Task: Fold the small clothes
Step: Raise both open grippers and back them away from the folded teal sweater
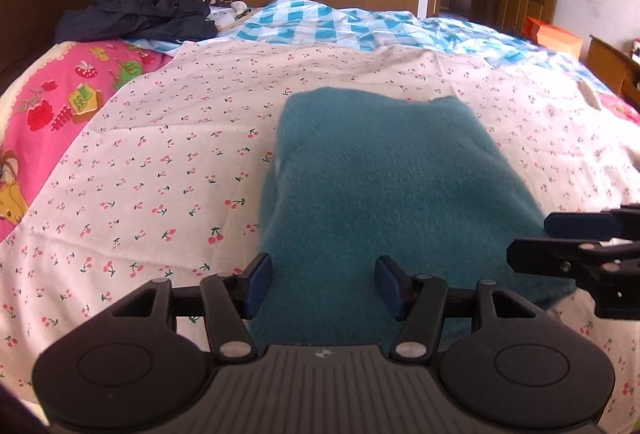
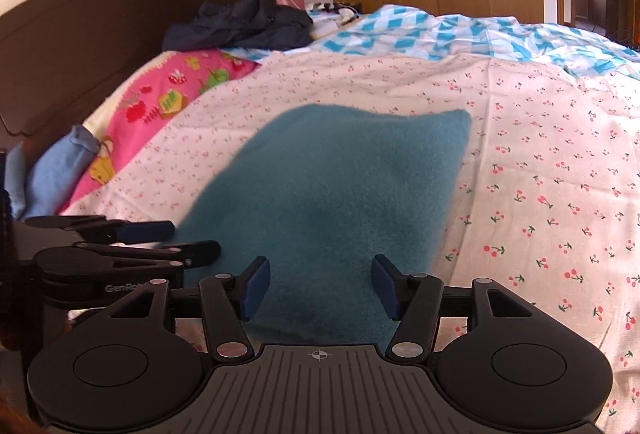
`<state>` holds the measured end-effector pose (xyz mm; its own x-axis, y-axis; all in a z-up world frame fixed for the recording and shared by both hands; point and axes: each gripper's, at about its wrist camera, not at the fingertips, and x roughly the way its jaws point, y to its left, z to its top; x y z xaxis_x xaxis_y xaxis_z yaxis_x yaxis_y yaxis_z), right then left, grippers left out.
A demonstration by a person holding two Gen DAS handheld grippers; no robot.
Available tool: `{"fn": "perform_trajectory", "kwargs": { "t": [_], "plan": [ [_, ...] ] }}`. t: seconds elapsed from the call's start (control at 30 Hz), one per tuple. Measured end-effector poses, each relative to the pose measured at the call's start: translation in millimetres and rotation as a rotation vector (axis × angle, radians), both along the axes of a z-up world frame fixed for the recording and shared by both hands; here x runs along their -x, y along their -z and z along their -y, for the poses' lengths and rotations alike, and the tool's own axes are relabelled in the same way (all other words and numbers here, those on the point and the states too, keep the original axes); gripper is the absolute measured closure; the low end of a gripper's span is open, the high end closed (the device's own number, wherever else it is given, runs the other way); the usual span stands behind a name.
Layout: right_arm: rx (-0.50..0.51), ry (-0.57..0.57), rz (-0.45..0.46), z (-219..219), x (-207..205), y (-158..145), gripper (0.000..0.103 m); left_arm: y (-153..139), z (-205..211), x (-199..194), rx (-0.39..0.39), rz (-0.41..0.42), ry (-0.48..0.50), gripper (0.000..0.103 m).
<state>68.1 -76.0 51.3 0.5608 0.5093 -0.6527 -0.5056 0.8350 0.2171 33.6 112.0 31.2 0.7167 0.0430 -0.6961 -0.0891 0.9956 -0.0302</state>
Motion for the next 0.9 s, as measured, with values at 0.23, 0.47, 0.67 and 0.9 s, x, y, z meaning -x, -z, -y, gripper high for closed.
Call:
{"fn": "perform_trajectory", "kwargs": {
  "t": [0.23, 0.47, 0.67, 0.9],
  "plan": [
    [-0.017, 0.012, -0.005, -2.0, 7.1, -6.8, 0.045, 5.8, -1.2, 2.0, 0.011, 0.0, -0.006, 0.039],
    [-0.004, 0.038, -0.018, -2.1, 10.9, -2.3, 0.043, 5.8, -1.9, 3.9, 0.005, 0.001, -0.019, 0.029],
    [-0.008, 0.042, -0.012, -0.8, 15.4, -6.1, 0.04, 4.2, -0.8, 6.2, -0.002, 0.011, -0.015, 0.028],
    [0.001, 0.055, 0.007, 2.3, 19.6, -10.9, 0.04, -2.6, -0.4, 20.0, 0.024, 0.017, 0.035, 0.021]
  ]
}}
